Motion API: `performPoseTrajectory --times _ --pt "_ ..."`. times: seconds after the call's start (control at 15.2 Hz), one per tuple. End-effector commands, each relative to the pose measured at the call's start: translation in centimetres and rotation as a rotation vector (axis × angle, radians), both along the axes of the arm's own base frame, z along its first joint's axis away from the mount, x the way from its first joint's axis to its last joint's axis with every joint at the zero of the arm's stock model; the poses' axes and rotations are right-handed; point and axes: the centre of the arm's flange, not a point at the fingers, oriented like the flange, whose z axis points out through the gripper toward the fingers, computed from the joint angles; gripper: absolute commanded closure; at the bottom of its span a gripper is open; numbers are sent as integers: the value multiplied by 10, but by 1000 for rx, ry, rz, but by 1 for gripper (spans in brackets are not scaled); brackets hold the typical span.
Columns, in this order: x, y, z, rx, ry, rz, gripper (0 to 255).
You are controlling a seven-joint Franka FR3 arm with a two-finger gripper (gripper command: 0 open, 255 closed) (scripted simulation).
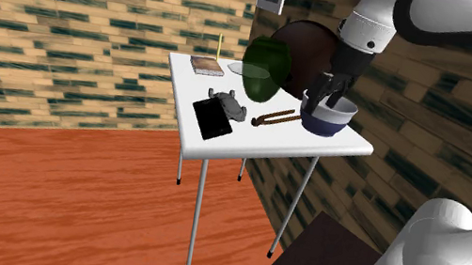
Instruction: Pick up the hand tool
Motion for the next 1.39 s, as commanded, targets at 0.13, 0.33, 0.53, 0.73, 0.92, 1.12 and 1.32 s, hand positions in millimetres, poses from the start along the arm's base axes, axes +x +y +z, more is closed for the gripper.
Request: performPoseTrajectory --times 0.13,0.33,0.53,0.73,0.92,1.12,1.32 --pt "8 -27 -9 -4 16 138 0" --pt "26 -64 -23 -10 40 344 0" --pt "51 -97 -38 -15 65 551 0" --pt "82 -124 -52 -21 89 757 0" --pt "117 -145 -68 -27 113 964 0" --pt "156 -158 -84 -32 137 1170 0" --pt "196 -163 -101 -38 161 1377 0"
